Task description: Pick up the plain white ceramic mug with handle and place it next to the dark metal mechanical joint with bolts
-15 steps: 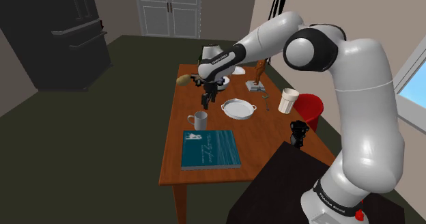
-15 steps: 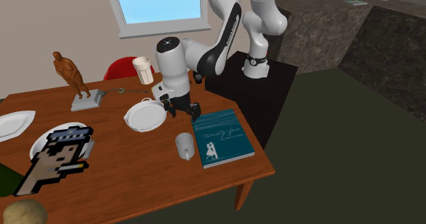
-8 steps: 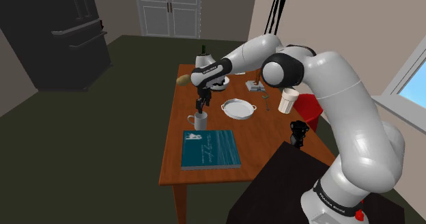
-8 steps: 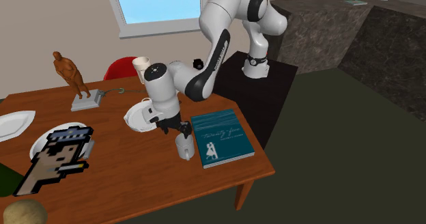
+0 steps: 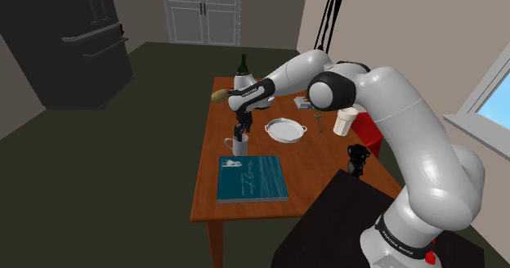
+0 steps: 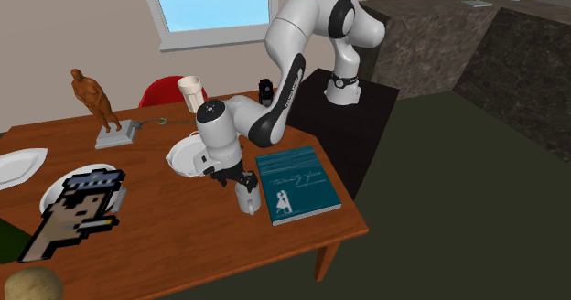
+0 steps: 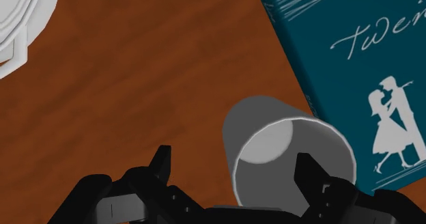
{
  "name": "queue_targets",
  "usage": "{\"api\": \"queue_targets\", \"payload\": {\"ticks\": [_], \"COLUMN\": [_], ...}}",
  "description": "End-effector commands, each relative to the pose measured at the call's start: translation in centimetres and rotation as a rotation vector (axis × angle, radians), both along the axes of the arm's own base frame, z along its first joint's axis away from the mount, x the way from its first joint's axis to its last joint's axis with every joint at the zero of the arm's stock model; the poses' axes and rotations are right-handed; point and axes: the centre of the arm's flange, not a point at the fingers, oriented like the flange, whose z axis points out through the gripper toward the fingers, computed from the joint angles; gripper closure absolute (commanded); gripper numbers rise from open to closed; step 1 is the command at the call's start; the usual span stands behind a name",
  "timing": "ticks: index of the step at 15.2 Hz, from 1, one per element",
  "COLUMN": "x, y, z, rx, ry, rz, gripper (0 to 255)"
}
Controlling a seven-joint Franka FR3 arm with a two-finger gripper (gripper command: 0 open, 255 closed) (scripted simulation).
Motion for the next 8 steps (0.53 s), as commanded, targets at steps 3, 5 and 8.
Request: {"api": "queue_targets", "payload": {"ticks": [3, 5, 8], "x": [0.05, 0.05, 0.05], "y": [0.01, 0.01, 0.01], "z": [-0.2, -0.2, -0.2], "rx": [0.0, 0.0, 0.0], "ry": [-0.001, -0.001, -0.001], "rz": [0.0, 0.0, 0.0], "gripper": [0, 0, 255]}}
